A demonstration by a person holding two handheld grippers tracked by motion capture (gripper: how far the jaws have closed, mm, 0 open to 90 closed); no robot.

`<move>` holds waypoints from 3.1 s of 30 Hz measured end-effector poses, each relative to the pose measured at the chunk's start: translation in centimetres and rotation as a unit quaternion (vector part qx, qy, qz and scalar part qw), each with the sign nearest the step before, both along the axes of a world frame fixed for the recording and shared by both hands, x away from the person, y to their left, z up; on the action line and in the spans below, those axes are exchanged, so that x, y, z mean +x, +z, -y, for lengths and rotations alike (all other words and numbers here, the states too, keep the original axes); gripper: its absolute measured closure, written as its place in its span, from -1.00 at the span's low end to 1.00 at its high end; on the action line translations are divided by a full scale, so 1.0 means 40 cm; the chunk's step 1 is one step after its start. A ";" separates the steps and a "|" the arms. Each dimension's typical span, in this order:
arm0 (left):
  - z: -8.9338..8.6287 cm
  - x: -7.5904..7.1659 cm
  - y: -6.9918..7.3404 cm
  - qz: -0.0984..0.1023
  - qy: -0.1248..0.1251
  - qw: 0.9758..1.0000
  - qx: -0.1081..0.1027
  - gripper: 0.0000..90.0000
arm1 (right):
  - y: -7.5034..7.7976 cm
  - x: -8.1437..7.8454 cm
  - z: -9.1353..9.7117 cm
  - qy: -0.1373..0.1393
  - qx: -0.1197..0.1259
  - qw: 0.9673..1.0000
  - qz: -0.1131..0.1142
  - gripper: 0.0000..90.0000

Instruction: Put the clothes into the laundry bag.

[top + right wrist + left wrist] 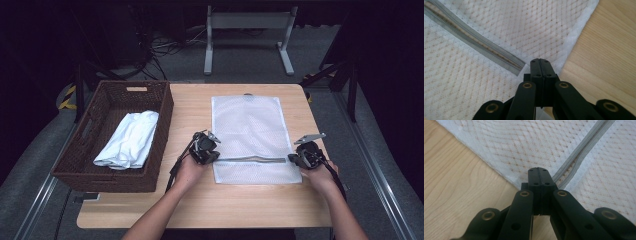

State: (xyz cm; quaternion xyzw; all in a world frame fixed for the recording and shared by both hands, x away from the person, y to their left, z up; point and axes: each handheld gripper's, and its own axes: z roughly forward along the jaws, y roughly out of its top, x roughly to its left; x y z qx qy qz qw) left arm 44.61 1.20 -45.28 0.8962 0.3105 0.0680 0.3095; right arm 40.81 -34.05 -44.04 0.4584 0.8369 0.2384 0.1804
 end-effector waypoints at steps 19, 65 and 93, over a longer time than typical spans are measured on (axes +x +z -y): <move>0.115 0.004 0.000 -0.001 -0.033 0.999 -0.008 1.00 | 0.008 -0.035 0.091 -0.041 -0.028 0.999 -0.007 1.00; -0.089 -0.093 0.143 -0.010 -0.044 0.998 -0.044 0.08 | 0.065 -0.099 -0.060 0.065 0.077 0.995 0.024 -0.19; -0.314 -0.088 0.344 0.016 0.034 0.996 -0.080 -0.43 | 0.022 -0.139 -0.137 0.117 0.060 0.990 0.042 -0.50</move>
